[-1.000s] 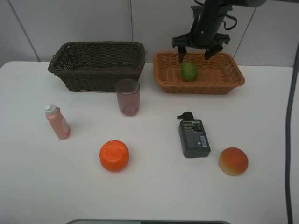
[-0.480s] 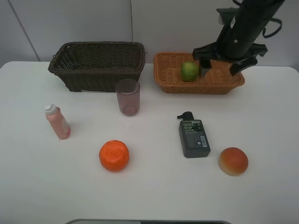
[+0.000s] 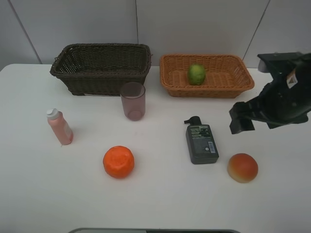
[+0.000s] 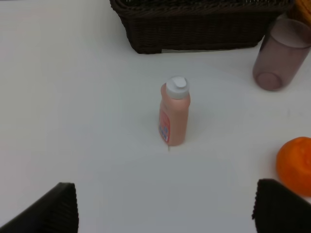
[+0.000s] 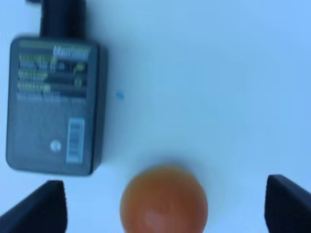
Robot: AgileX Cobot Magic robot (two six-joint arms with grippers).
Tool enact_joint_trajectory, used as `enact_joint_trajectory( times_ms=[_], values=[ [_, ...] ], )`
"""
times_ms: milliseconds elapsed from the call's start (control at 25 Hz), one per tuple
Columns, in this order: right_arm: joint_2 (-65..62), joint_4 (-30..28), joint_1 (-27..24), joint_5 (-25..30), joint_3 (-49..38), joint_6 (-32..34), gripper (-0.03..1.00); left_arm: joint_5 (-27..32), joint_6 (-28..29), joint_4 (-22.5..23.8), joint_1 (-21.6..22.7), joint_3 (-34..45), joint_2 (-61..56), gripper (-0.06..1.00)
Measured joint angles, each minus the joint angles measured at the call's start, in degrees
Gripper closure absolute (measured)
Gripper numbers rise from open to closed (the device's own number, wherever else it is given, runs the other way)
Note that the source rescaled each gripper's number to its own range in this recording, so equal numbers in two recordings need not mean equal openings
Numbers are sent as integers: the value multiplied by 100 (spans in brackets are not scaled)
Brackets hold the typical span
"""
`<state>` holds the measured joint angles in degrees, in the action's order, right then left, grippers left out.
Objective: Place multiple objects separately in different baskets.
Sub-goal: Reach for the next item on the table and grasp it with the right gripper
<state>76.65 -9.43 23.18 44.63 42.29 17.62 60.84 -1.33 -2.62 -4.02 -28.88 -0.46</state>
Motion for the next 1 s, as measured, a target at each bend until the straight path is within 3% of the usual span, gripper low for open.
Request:
enact_joint_trajectory(
  times_ms=[280,640,1000],
  values=[
    [28,246,540,-472,-452,120,23,0,0,0,0,0,0,3],
    [465,123,582,-621,-495,1303,23,0,0,0,0,0,0,3],
    [573,-156,390,-476,-495,1905,23,0,0,0,0,0,0,3]
  ],
)
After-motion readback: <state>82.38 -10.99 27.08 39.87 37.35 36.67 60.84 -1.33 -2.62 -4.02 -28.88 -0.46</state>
